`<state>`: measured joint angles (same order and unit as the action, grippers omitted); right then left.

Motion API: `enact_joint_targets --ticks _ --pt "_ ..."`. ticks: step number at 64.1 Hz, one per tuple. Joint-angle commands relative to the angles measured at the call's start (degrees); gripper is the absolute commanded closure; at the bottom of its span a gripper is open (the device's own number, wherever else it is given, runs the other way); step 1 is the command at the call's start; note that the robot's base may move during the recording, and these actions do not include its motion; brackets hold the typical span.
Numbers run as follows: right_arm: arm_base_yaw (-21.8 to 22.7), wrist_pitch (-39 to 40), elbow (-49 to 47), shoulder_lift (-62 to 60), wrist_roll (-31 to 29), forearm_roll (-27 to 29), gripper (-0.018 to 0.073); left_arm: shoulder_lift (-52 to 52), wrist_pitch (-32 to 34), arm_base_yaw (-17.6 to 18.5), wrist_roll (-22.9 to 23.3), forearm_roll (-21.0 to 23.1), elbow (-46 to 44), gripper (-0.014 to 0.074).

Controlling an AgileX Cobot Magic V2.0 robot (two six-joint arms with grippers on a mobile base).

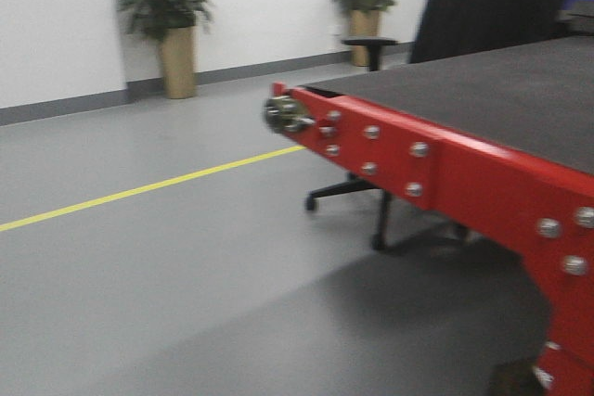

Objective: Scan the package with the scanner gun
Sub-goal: 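Turn and approach the table edge facing the box and scanner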

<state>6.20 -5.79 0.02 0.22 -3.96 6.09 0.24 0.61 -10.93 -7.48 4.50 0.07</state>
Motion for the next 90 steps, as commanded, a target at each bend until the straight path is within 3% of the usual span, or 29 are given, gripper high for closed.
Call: enact_joint_targets --ticks 1,61,79,90 --pt "-0.10 1.21 -0.02 -0.22 -0.03 -0.34 0.0713 -0.24 0.99 0.03 0.26 0.32 -0.07 0.0707" --pt "-0.01 1.21 -0.02 -0.22 -0.03 -0.34 0.0713 -0.24 0.99 0.03 0.26 0.32 -0.07 0.0707" --pt "-2.21 1.21 -0.02 -0.22 -0.03 -0.34 0.0713 -0.24 0.99 5.36 0.26 0.32 -0.07 0.0707" --pt "-4.29 1.21 -0.02 -0.22 -0.03 -0.34 0.0713 -0.24 0.99 6.14 0.26 0.32 -0.07 0.0707"
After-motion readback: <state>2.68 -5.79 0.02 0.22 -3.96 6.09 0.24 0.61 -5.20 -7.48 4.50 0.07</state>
